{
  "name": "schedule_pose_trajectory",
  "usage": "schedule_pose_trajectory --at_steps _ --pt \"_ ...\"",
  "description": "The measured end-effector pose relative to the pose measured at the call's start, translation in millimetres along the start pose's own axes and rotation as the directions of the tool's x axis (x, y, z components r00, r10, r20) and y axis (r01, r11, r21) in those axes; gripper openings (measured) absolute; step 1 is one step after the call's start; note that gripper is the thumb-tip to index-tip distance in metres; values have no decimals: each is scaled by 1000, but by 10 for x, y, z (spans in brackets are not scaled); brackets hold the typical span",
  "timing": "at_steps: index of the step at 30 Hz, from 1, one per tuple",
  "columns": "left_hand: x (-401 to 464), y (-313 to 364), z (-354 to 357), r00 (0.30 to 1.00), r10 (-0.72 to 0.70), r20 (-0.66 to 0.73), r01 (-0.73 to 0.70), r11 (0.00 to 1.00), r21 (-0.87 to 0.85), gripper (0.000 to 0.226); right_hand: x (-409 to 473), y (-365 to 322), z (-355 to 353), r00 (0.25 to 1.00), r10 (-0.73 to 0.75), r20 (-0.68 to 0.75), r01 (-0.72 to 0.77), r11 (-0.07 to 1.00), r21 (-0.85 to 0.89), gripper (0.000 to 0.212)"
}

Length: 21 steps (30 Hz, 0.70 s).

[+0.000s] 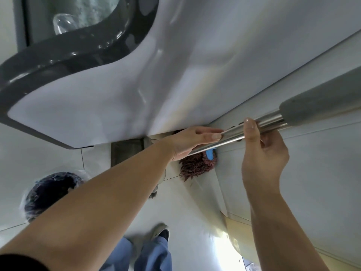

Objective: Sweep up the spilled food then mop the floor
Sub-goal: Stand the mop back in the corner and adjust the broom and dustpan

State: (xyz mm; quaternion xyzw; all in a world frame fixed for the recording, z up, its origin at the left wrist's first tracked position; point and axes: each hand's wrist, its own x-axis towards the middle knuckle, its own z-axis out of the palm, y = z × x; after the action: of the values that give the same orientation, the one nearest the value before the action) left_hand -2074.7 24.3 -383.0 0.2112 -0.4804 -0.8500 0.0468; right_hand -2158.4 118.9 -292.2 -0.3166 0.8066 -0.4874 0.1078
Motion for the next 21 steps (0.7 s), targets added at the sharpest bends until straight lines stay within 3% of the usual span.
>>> schedule_pose_trajectory --at_steps 4,7,9,11,15,21 --pt "70 -49 38 997 24 -72 -26 999 -21 66 38 25 -3 1000 14 -19 -15 999 -35 19" --pt "129 -95 91 987 36 -156 -46 997 -62 31 43 25 -16 999 26 -30 -27 999 -44 20" --pt "165 -99 118 989 33 -143 -43 997 -68 21 53 17 -36 999 37 -36 -39 998 -43 22" --pt "169 -68 127 995 15 -97 -21 998 -67 32 58 10 -54 999 37 -28 -38 999 -37 22" --pt "133 -23 93 996 20 -88 -27 996 -81 81 58 2 -49 1000 3 20 -3 1000 -3 17" --pt "13 45 127 996 36 -88 -36 999 -6 112 46 -12 -60 998 -19 59 17 1000 23 17"
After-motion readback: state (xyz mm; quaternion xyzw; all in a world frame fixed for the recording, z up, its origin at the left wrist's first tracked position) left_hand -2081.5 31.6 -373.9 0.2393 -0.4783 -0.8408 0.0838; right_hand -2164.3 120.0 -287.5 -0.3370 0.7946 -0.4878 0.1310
